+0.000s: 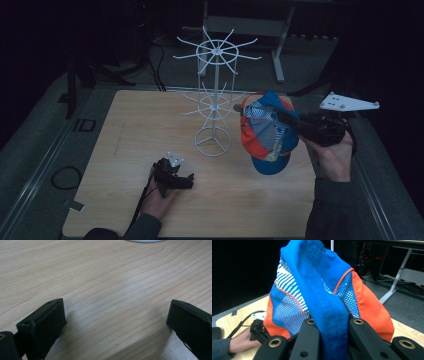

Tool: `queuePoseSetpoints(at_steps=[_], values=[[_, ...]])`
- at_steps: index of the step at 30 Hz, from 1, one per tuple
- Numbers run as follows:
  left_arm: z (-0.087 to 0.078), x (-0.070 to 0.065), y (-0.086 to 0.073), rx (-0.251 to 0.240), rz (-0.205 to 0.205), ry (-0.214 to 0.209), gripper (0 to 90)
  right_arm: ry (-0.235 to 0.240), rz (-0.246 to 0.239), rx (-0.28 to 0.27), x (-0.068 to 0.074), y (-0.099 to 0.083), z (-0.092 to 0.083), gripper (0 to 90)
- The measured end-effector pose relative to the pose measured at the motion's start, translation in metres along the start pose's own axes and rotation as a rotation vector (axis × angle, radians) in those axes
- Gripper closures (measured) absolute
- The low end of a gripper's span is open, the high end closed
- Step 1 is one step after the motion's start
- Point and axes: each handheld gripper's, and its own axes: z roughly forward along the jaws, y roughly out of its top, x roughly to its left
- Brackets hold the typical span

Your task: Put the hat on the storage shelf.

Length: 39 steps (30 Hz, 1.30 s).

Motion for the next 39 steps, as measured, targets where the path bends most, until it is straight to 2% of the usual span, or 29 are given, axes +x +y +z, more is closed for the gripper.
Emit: queuePoseSetpoints(at_steps=[39], values=[[0.0,0.0,0.0,-0.001,0.0,0.0,2.6,-0.017,0.026,-0.058,-0.022,0.015,-0.002,85.0]])
